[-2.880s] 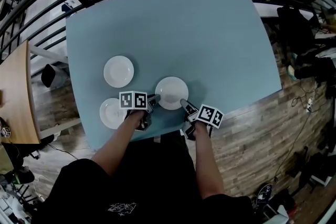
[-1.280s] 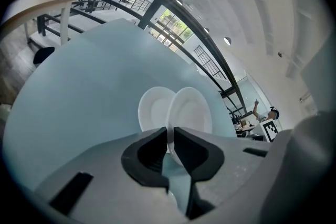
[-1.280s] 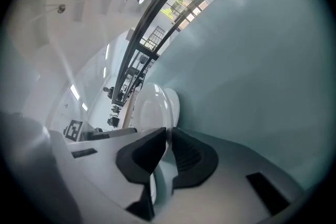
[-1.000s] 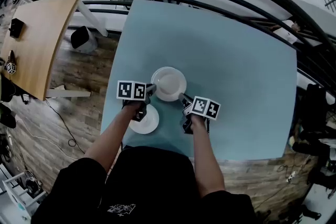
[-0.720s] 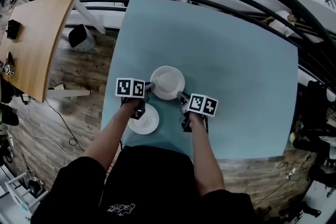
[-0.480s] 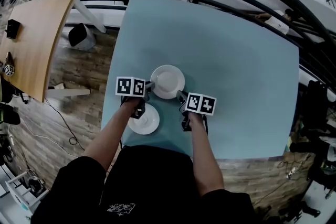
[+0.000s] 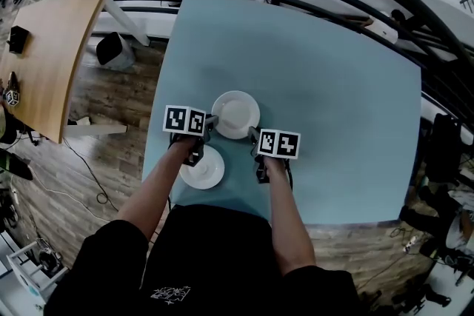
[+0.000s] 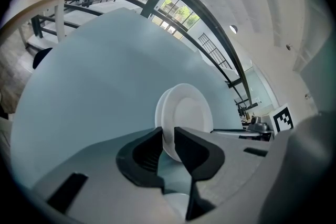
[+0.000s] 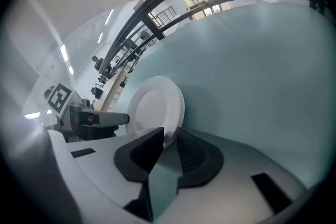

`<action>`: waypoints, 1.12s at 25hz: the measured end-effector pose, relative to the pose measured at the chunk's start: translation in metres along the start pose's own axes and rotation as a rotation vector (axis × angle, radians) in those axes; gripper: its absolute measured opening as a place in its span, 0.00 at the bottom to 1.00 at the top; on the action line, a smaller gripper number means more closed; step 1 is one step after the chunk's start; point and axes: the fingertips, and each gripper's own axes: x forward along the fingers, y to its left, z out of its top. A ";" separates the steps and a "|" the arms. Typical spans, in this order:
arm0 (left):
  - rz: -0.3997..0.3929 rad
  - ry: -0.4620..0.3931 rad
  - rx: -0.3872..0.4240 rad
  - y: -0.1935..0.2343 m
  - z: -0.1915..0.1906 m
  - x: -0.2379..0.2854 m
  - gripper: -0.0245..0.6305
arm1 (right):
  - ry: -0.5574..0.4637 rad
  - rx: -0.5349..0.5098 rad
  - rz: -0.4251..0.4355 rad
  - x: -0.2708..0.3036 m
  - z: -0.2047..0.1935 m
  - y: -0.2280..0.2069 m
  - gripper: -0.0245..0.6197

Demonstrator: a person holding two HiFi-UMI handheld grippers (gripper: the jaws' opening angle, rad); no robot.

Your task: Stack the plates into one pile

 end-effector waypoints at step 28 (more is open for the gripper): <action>0.073 -0.054 0.030 0.026 -0.044 -0.064 0.10 | 0.022 -0.168 0.089 -0.032 -0.043 0.023 0.08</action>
